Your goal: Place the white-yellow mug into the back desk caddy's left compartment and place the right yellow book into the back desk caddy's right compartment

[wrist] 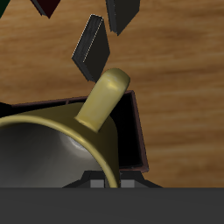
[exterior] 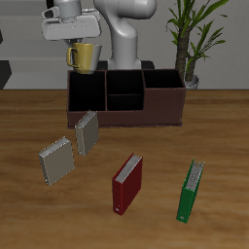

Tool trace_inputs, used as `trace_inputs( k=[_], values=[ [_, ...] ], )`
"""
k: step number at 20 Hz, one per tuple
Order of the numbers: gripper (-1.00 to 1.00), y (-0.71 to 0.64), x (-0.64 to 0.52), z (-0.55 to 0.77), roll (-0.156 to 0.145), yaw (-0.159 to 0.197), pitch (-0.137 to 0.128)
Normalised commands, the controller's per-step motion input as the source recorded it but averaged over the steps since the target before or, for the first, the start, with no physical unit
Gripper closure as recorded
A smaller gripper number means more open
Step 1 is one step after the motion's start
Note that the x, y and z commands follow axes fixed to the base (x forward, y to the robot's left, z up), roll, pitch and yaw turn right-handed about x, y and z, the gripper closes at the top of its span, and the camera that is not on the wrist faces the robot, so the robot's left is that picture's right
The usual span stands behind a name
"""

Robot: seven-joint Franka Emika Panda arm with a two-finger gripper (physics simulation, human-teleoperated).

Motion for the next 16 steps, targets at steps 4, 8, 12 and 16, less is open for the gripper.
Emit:
trace_inputs(
  k=[4,8,12,16],
  values=[
    [1.0,-0.02,0.13,-0.08,-0.02,-0.018,0.042],
    [1.0,-0.04,0.07,-0.14,-0.019,0.008,0.059],
    [1.0,-0.04,0.11,-0.23,-0.034,-0.02,0.067],
    [1.0,-0.02,0.0,-0.14,-0.022,0.032,0.034]
  ],
)
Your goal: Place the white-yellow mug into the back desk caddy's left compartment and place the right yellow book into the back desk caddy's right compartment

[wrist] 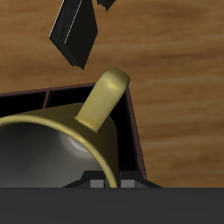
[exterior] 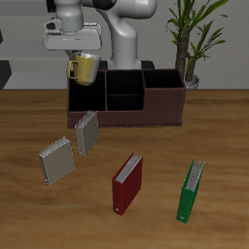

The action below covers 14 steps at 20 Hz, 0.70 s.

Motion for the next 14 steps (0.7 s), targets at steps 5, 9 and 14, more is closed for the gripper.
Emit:
trace_inputs(
  k=[5,9,14],
  values=[
    [1.0,0.03,0.05,-0.29,-0.015,0.046,0.079],
    [1.0,0.02,0.02,-0.18,-0.007,0.056,0.054],
    [1.0,0.02,-0.02,0.02,-0.019,0.049,0.009]
  ],
)
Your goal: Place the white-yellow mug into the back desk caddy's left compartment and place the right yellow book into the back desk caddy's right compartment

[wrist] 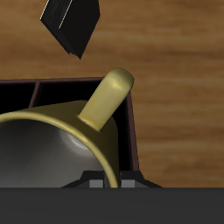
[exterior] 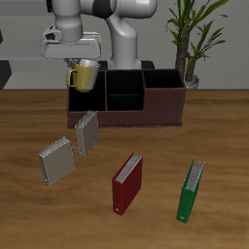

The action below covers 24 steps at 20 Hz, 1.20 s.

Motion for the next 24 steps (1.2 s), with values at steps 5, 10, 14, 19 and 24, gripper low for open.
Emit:
trace_inputs(
  k=[5,10,14,19,24],
  values=[
    [1.0,0.01,-0.15,0.23,0.014,0.054,-0.021],
    [1.0,0.04,0.08,0.16,0.007,0.066,0.051],
    [1.0,0.08,0.05,0.05,0.005,0.061,0.049],
    [1.0,0.07,0.06,0.02,0.009,0.065,0.049],
    [1.0,0.09,0.13,-0.02,0.025,0.027,0.104]
  ],
)
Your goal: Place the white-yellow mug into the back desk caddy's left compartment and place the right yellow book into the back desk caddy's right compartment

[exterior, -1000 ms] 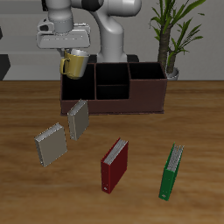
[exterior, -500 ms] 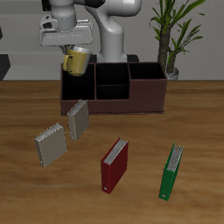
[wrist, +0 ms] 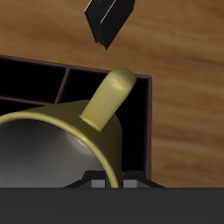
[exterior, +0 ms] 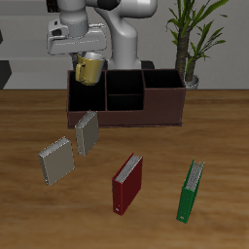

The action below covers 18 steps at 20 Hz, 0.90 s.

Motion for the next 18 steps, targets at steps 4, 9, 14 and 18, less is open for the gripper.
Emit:
trace_inputs(
  k=[4,9,14,18],
  values=[
    [1.0,0.0,0.11,-0.04,-0.014,-0.004,0.03],
    [1.0,-0.01,0.08,-0.15,-0.017,0.021,0.04],
    [1.0,-0.01,0.03,-0.14,0.005,-0.008,0.044],
    [1.0,0.04,0.0,-0.29,0.016,-0.009,0.059]
  ],
)
